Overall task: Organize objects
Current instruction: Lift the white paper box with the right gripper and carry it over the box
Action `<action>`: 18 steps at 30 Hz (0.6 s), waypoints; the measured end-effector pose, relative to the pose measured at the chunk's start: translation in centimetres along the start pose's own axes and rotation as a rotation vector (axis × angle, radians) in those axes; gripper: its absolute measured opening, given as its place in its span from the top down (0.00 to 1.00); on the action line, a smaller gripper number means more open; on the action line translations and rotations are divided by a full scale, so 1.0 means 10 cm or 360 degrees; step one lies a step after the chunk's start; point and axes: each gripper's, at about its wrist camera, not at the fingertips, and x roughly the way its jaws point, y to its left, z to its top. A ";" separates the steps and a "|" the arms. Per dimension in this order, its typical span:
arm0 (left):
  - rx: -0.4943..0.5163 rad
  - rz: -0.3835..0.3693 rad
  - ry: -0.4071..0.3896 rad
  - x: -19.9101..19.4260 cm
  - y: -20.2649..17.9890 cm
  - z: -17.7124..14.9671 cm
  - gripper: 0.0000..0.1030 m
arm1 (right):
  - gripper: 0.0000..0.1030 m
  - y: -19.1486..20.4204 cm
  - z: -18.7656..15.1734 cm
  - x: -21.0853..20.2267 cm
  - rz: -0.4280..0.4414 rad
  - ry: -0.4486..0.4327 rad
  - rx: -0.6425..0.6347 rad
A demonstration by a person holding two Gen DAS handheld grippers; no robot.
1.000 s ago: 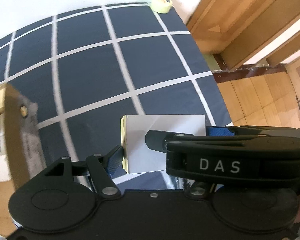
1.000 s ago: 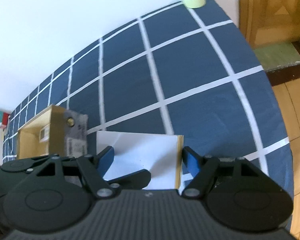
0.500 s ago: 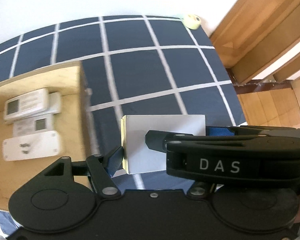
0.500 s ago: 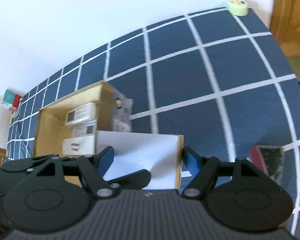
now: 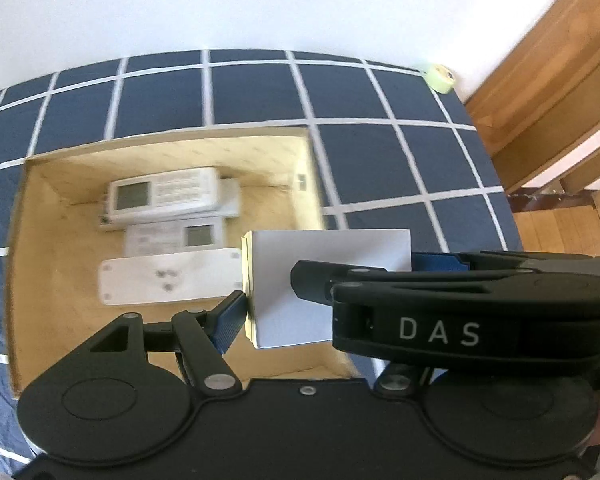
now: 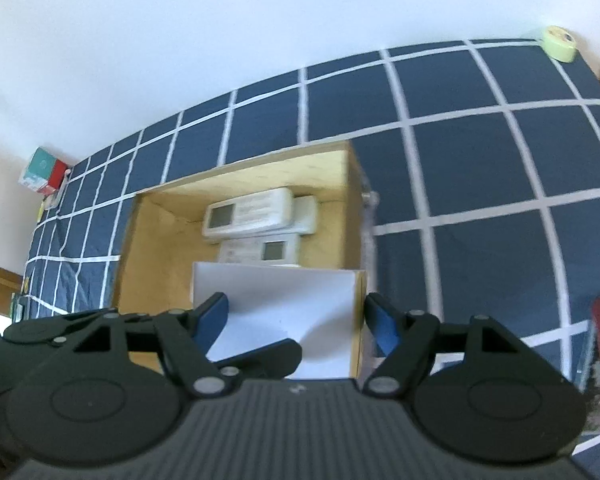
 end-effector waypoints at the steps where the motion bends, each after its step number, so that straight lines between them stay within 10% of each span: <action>1: -0.0007 0.0000 -0.0004 -0.03 0.08 0.00 0.36 | 0.28 0.09 0.00 0.04 0.0000 0.0001 -0.0010; 18: -0.0131 0.0005 -0.0013 -0.13 1.12 0.24 0.36 | 0.28 0.97 0.30 0.66 -0.0009 0.0070 -0.0092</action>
